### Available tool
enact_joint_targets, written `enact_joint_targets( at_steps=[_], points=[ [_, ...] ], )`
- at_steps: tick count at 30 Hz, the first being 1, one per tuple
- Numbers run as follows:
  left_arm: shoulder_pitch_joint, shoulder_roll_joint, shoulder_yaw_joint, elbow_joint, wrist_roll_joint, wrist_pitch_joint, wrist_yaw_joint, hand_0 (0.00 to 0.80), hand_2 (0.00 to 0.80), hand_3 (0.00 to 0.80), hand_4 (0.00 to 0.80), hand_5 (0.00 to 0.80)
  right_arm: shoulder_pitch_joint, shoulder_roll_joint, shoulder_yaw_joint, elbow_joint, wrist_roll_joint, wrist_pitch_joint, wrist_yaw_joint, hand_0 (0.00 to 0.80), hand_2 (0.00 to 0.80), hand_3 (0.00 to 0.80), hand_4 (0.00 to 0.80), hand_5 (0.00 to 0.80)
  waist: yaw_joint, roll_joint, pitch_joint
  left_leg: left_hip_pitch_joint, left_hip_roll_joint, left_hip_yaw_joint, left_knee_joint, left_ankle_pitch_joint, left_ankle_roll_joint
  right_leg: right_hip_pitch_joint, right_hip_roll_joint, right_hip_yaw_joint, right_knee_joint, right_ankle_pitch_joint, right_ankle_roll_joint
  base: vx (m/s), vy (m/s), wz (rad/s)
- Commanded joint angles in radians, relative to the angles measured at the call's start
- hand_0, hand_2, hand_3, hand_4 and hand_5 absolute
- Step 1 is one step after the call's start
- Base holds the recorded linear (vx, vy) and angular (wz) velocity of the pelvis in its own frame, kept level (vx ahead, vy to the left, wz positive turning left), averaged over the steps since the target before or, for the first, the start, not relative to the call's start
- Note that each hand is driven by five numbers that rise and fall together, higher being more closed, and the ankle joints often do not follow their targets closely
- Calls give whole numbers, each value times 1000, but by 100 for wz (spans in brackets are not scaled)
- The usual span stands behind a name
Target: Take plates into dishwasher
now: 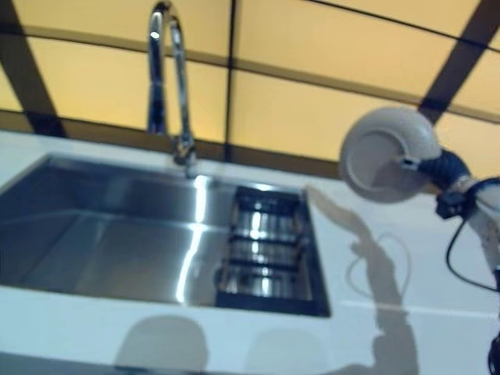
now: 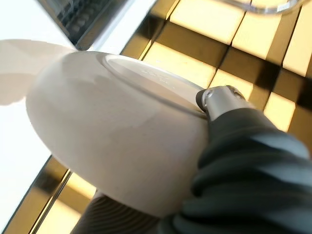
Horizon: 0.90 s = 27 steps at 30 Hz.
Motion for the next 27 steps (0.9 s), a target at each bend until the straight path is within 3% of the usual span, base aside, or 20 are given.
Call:
enact_joint_targets(
  at_steps=[1, 5, 9, 13, 18, 20, 24, 27],
  points=[
    [-29, 11, -22, 34, 47, -31, -2, 0, 0, 0, 0, 0, -22, -79, -68, -34, 80, -71, -23, 800, 800, 800, 800, 800, 14, -15, -40, 16, -27, -28, 83, -123, 20, -58, -51, 24, 63, 115, 106, 33, 8, -37],
    [-20, 25, -18, 40, 57, -29, 4, 0, 0, 0, 0, 0, 14, -92, -96, -41, 97, -73, -16, 800, 800, 800, 800, 800, -16, -23, -41, 35, -13, 21, 80, -133, 9, -112, -58, 0, 54, 170, 126, 17, -10, -49],
    [-31, 47, -4, 23, 44, -5, 2, 0, 0, 0, 0, 0, 30, -105, -111, -50, 128, -80, 0, 800, 800, 800, 800, 800, -23, -18, -39, 37, 16, 95, 79, -120, 7, -139, -95, -63, 126, 190, 126, -81, -28, -68],
    [-45, 53, -1, 5, 20, 10, 6, 0, 0, 0, 0, 0, 62, -111, -148, -69, 143, -78, 12, 800, 800, 800, 800, 800, -14, -4, -50, 14, 47, 152, 83, -100, 9, -101, -124, -86, 196, 164, 111, -125, -49, -56],
    [-59, 52, -9, 11, 3, -4, 8, 0, 0, 0, 0, 0, 50, -114, -146, -64, 151, -70, 30, 800, 800, 800, 800, 800, 9, -4, -67, -20, 81, 206, 98, -84, 5, -9, -156, -90, 224, 111, 112, -151, -140, 22],
    [-63, 52, -9, 16, 4, -10, 9, 0, 0, 0, 0, 0, 36, -114, -136, -53, 156, -69, 38, 800, 800, 800, 800, 800, 13, -11, -76, -26, 84, 216, 94, -76, 4, 22, -150, -92, 198, 91, 115, -138, -233, 23],
    [-63, 53, 0, 35, 11, -14, 22, 0, 0, 0, 0, 0, -15, -127, -87, -21, 170, -68, 51, 800, 800, 800, 800, 800, 18, -26, -92, -23, 103, 248, 80, -54, -15, 57, -117, -128, 125, 32, 115, -137, -292, -72],
    [-53, 40, 11, 46, 22, -20, 24, 0, 0, 0, 0, 0, -63, -153, -47, -15, 195, -48, 64, 800, 800, 800, 800, 800, 16, -24, -102, -22, 126, 254, 81, -36, -35, 72, -75, -146, 90, -27, 86, -107, -255, -55]
  ],
)
